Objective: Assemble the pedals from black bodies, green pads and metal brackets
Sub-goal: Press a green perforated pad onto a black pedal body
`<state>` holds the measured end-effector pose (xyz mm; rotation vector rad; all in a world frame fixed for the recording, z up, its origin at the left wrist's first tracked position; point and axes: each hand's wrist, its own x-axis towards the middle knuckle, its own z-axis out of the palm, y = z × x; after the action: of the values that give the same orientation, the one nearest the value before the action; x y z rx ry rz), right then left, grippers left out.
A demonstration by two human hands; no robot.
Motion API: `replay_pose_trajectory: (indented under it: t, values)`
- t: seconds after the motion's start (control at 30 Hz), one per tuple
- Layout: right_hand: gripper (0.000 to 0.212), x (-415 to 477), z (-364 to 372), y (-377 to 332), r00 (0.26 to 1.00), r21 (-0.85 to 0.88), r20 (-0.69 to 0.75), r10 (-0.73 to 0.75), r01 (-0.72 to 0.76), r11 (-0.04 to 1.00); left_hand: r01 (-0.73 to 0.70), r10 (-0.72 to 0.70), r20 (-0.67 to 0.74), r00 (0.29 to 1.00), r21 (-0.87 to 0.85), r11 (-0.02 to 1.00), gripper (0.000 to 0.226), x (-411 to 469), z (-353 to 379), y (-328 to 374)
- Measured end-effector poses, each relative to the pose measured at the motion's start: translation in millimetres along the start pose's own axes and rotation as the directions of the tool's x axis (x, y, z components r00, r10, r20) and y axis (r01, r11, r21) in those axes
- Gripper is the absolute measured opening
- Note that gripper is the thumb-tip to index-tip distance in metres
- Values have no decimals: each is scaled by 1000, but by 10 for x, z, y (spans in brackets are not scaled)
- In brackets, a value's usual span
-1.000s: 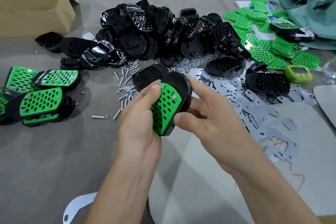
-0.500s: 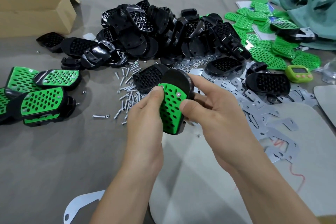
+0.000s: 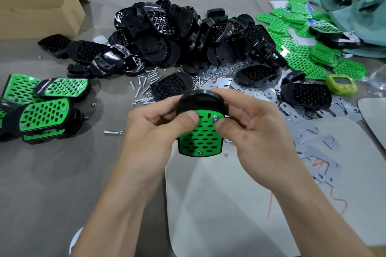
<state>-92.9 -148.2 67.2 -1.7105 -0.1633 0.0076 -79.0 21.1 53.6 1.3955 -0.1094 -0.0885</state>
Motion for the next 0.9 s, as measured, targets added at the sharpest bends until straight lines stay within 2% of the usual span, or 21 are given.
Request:
replay_pose_trajectory:
  t: [0.1, 0.27, 0.4, 0.53, 0.6, 0.7, 0.9]
  values:
    - [42, -7, 13, -3, 1000, 42, -22, 4, -3, 999, -9, 6, -91, 996, -27, 1000, 27, -37, 70, 14]
    - [44, -2, 56, 62, 998, 52, -45, 38, -35, 998, 98, -103, -257, 961, -33, 995, 27, -64, 197, -24]
    - [40, 6, 90, 141, 995, -99, -72, 65, -72, 992, 166, -149, -323, 935, 26, 986, 30, -37, 243, -71]
    - [40, 23, 34, 132, 998, -287, 2, 68, -65, 956, 177, -144, -362, 921, 58, 983, 30, -7, 257, -135]
    - [35, 38, 32, 123, 996, -282, 21, 87, -77, 956, 166, -122, -373, 920, 88, 982, 29, 10, 257, -165]
    - [26, 66, 69, 142, 993, -199, -69, 99, -111, 974, 142, -78, -371, 925, 148, 979, 27, -2, 288, -223]
    - [25, 97, 173, 274, 964, -245, -232, 132, -189, 951, 166, -45, -439, 897, 241, 956, 23, 0, 349, -368]
